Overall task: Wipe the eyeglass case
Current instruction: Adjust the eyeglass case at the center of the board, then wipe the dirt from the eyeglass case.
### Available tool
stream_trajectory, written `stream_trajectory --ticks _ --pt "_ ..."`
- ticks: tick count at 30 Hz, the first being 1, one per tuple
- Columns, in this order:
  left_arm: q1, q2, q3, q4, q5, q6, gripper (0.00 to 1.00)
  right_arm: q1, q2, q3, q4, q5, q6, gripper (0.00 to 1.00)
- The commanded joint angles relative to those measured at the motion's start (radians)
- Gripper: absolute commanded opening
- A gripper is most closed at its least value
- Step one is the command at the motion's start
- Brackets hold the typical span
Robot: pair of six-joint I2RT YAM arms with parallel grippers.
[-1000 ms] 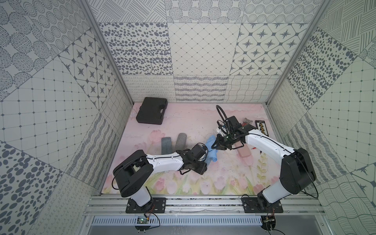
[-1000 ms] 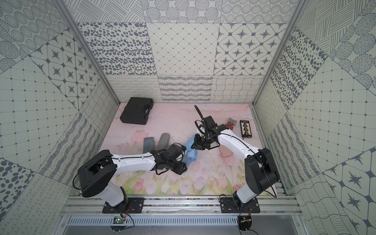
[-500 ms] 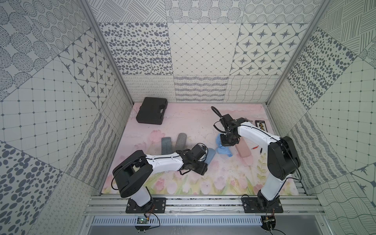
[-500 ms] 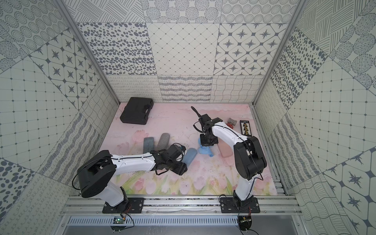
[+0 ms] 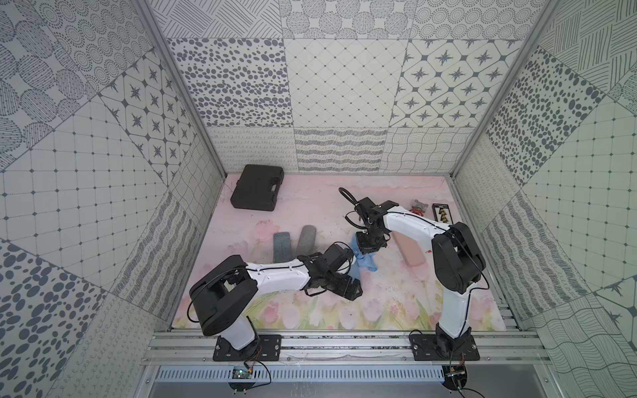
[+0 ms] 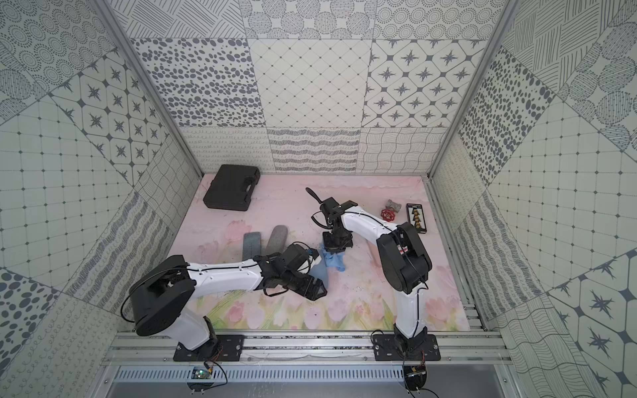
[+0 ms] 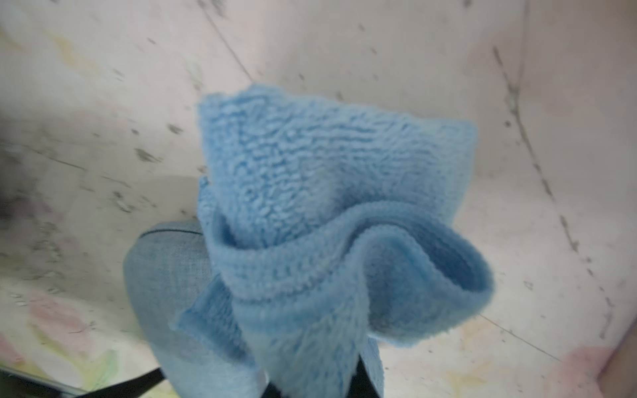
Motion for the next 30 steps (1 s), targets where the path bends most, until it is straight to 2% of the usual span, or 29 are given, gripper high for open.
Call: stream_trajectory --ticks 1,5,7,13,16,24,27,30 --pt "-0.029 -0.036 0.017 0.064 0.136 -0.009 0.95 0.003 0.004 0.075 -0.004 -0.059 -0.012 0.00" --pt "-0.030 -0.090 -0.001 0.047 0.110 0.032 0.95 -0.016 -0.005 0.082 -0.019 -0.045 -0.029 0.00" --pt "-0.027 -0.117 0.008 0.001 0.056 0.083 0.95 -0.032 -0.013 0.082 -0.032 -0.035 -0.038 0.00" --pt "-0.022 -0.103 0.126 -0.278 -0.207 0.394 0.97 -0.088 -0.124 0.094 -0.064 0.041 -0.054 0.00" --pt "-0.005 -0.064 0.158 -0.324 -0.269 0.517 0.99 -0.104 -0.186 0.073 -0.087 0.069 -0.053 0.00" --pt "0.101 0.020 0.174 -0.319 -0.223 0.646 1.00 -0.082 -0.326 -0.164 0.007 -0.025 0.055 0.00" --pt "0.108 0.029 0.172 -0.302 -0.229 0.685 1.00 -0.055 -0.332 -0.210 0.034 -0.048 0.082 0.00" --pt "0.123 0.048 0.163 -0.278 -0.180 0.701 1.00 -0.026 -0.322 -0.217 0.033 -0.057 0.094 0.00"
